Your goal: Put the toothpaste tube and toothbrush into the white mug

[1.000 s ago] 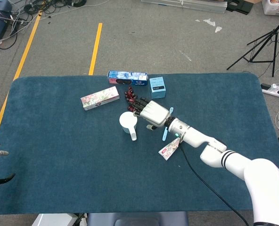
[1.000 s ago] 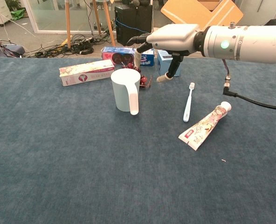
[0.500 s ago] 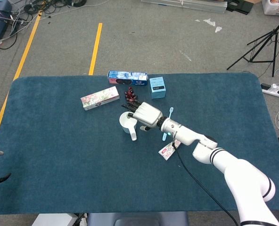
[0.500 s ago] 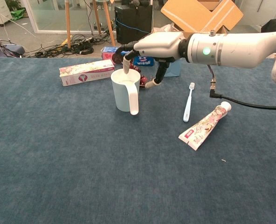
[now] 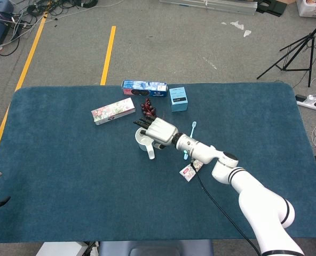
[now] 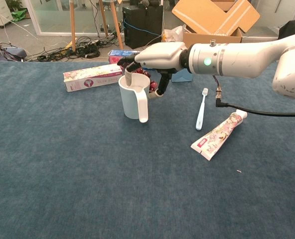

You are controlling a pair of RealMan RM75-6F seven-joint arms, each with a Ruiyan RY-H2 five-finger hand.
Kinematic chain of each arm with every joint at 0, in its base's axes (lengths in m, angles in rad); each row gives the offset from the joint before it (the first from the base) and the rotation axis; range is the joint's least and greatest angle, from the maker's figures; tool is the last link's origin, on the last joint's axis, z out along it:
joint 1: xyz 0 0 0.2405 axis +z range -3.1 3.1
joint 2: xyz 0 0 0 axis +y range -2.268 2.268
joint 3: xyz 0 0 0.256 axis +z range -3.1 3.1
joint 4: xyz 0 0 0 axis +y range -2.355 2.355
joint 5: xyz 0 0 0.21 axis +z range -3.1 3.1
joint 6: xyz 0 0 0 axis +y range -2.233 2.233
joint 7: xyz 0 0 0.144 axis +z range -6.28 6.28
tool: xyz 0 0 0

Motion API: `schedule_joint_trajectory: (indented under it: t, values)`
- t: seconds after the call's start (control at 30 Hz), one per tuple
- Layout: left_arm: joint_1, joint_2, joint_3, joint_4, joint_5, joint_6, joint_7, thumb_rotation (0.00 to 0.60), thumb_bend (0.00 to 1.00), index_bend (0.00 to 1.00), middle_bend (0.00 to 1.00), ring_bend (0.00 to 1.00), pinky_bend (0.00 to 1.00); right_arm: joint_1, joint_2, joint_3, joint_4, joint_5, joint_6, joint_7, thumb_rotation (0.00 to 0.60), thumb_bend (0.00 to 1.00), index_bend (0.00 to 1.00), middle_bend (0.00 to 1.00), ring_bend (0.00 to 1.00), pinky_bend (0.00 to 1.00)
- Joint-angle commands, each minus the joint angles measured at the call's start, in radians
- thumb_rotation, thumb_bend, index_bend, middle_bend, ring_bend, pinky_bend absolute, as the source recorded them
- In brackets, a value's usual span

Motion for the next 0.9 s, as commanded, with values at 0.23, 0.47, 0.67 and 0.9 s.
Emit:
schedule_joint_trajectory:
  t: [0.23, 0.47, 0.67, 0.9]
  values:
    - [0.001, 0.003, 0.000, -0.002, 0.004, -0.004, -0.006, 0.600, 0.07, 0.32, 0.15, 0.09, 0.07, 0.006, -0.015, -0.022, 0.027, 0.004, 0.005, 0.016, 0.600, 0.25, 0.45, 0.00, 0.00, 0.12]
    - [0.002, 0.004, 0.000, -0.003, 0.006, -0.005, -0.009, 0.600, 0.07, 0.32, 0.15, 0.09, 0.07, 0.008, -0.016, -0.030, 0.030, 0.012, 0.004, 0.012, 0.600, 0.30, 0.50, 0.00, 0.00, 0.12]
    - [0.003, 0.005, 0.000, -0.003, 0.009, -0.006, -0.013, 0.600, 0.07, 0.32, 0.15, 0.09, 0.07, 0.009, -0.017, -0.035, 0.028, 0.019, -0.002, 0.003, 0.600, 0.34, 0.54, 0.00, 0.00, 0.12]
    - [0.004, 0.006, 0.001, -0.004, 0.013, -0.006, -0.013, 0.600, 0.07, 0.32, 0.15, 0.09, 0.07, 0.006, -0.019, -0.040, 0.028, 0.026, -0.004, -0.010, 0.600, 0.36, 0.58, 0.00, 0.00, 0.12]
